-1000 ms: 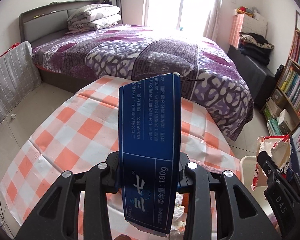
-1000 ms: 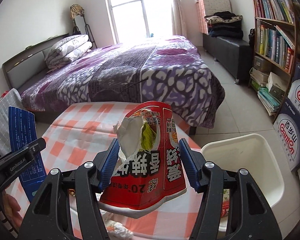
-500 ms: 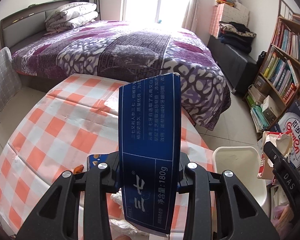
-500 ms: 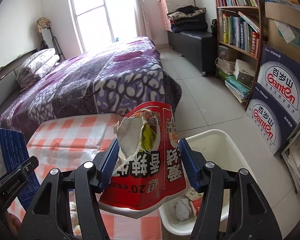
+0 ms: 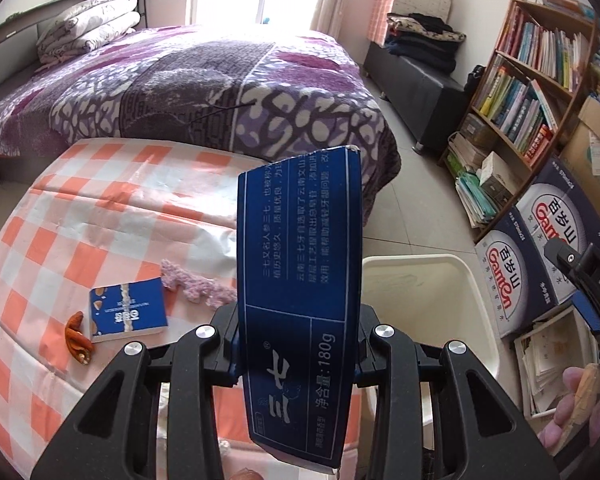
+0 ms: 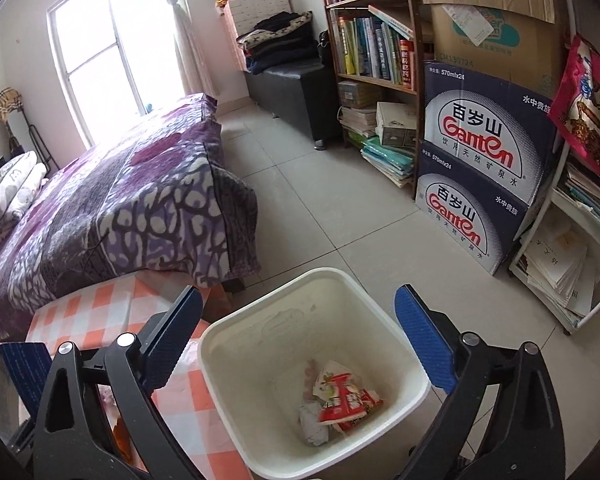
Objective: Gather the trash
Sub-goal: 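Lower the blue box into the white bin and open the left gripper, then move both grippers back over the table toward the remaining trash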
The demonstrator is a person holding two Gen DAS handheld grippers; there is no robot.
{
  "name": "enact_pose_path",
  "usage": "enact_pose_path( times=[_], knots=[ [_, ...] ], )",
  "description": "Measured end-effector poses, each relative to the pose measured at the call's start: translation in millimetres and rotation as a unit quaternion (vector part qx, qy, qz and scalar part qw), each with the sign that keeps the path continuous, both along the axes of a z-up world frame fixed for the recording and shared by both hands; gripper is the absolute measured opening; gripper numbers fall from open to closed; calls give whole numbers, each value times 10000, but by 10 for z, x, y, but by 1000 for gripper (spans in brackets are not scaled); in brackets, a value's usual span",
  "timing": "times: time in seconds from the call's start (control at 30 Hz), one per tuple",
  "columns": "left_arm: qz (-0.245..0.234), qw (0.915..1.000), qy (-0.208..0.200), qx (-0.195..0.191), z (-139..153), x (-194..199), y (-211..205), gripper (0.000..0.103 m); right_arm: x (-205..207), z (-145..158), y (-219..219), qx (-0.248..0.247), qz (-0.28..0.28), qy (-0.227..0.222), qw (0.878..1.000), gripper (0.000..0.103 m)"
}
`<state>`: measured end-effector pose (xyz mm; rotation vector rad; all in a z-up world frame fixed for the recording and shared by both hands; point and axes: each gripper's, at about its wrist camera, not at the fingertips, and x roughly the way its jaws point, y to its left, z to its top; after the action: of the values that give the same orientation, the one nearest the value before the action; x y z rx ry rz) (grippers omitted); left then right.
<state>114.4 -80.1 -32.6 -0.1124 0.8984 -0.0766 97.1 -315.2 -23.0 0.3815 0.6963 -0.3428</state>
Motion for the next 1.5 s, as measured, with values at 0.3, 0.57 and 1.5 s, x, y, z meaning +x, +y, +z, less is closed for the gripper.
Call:
enact_pose_path(
  times=[0.3, 0.57, 1.5],
  knots=[
    [-801, 9950, 456, -385, -167, 60, -652, 37, -124, 81, -435, 324, -482, -207, 9981, 95],
    [-1232, 9837, 807, -1036, -215, 185, -1113, 38, -215, 117, -820, 686, -973, -406, 9921, 95],
    [468, 9937, 750, 693, -290, 338, 398, 67, 246, -147, 196, 208, 223, 214, 9993, 96]
  ],
)
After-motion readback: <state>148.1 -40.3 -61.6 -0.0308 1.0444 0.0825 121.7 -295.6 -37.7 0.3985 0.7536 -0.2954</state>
